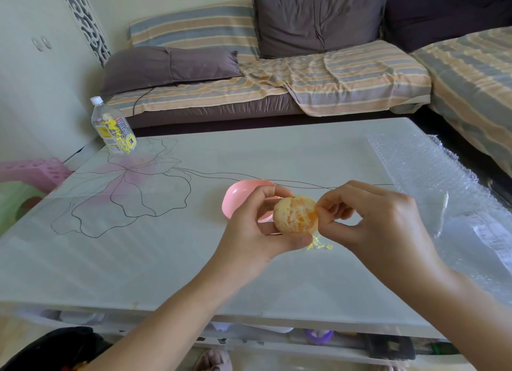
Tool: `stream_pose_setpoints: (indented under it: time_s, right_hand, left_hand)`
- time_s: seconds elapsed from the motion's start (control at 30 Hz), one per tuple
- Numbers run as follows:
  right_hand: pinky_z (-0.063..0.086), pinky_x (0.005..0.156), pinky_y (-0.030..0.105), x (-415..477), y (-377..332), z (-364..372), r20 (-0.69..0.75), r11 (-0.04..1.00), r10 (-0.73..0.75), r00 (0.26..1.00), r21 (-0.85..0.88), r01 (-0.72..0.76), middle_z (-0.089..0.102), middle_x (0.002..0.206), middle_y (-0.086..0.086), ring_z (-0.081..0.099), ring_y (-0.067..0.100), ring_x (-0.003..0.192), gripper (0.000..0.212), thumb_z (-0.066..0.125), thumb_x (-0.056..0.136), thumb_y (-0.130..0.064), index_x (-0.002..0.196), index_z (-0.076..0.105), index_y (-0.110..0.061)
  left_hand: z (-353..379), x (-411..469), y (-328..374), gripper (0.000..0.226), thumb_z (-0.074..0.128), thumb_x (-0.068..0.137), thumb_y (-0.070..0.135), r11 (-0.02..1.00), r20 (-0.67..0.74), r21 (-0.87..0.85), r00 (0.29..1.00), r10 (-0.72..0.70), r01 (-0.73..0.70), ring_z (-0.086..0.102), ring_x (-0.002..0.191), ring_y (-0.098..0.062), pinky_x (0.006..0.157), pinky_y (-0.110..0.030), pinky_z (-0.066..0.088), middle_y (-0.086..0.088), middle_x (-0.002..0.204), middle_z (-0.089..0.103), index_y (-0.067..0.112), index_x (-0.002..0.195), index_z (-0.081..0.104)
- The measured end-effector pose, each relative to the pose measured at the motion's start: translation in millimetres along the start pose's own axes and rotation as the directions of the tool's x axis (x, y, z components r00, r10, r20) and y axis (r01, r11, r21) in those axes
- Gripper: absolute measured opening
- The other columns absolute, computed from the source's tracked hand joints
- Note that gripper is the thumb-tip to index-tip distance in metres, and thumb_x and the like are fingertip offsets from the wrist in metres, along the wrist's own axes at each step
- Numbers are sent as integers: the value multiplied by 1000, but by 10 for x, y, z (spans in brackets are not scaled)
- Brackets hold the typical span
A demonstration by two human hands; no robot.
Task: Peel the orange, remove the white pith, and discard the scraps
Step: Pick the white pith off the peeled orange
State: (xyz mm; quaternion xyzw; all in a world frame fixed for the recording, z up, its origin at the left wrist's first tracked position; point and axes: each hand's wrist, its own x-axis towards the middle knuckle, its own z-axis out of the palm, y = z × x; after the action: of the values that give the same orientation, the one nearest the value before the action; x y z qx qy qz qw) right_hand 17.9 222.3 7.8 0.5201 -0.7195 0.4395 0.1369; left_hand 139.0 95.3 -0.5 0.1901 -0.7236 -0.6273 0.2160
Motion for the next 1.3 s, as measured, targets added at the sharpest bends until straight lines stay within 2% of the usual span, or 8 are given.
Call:
stream_pose_setpoints:
  time_s: [0.27,0.4,0.57,0.73,0.9,1.0,1.17,1.3]
  right_hand:
    - [46,64,15,69,95,-60,53,977,160,986,133,-166,65,66,-10,60,8,68,14,73,73,-4,69,70,-17]
    - [39,60,7,114,258,5,86,965,254,963,49,-259,61,65,-10,54,-1,66,12,76,74,-11,66,70,-17]
    - [36,53,14,147,447,217,192,933,357,914,-111,-341,56,64,-8,51,6,62,21,79,70,-16,63,59,-18]
    - [37,56,6,134,548,372,317,918,396,862,-161,-362,64,71,-9,56,7,68,12,67,81,-8,80,73,-18]
    - [41,60,14,149,607,403,380,891,454,806,-190,-413,66,74,-8,60,11,76,19,57,86,-8,89,74,-18]
    - [40,55,8,167,638,398,352,883,470,810,-169,-439,64,69,-9,59,6,68,15,65,79,-5,76,71,-18]
    - [43,62,13,184,659,442,371,906,423,827,-165,-390,62,79,-9,59,7,74,40,45,76,10,74,64,-25]
    - [42,58,9,192,657,439,399,902,427,811,-131,-411,62,76,-9,59,5,70,30,59,77,5,73,64,-24]
  left_hand:
    - [-20,-9,-46,54,78,61,-1,999,98,-28,995,24,-22,67,90,-11,76,-25,53,12,110,60,29,102,59]
    - [-45,7,-68,60,76,64,-7,998,114,-55,993,7,0,65,91,-6,75,-21,51,16,107,61,21,113,57]
    - [-65,39,-124,58,74,60,1,972,96,-194,988,-118,135,68,90,-9,77,-20,53,3,107,67,17,115,62]
    - [-136,70,-166,43,68,70,-4,760,184,-552,939,-291,343,69,94,-26,79,-27,58,-14,107,68,2,112,62]
    - [-210,32,-182,42,61,72,-4,617,254,-656,897,-361,434,71,84,-31,72,-29,59,-24,107,65,-3,114,59]
    - [-271,57,-227,63,85,56,-1,588,267,-673,889,-372,449,70,88,-38,69,-32,61,-27,110,64,-4,114,62]
    - [-238,78,-260,51,73,67,11,747,127,-555,925,-358,365,69,87,-37,70,-29,60,-16,104,67,10,117,62]
    - [-239,85,-342,57,83,64,6,926,-10,-298,969,-245,231,66,102,-37,75,-30,57,-12,117,63,23,115,65]
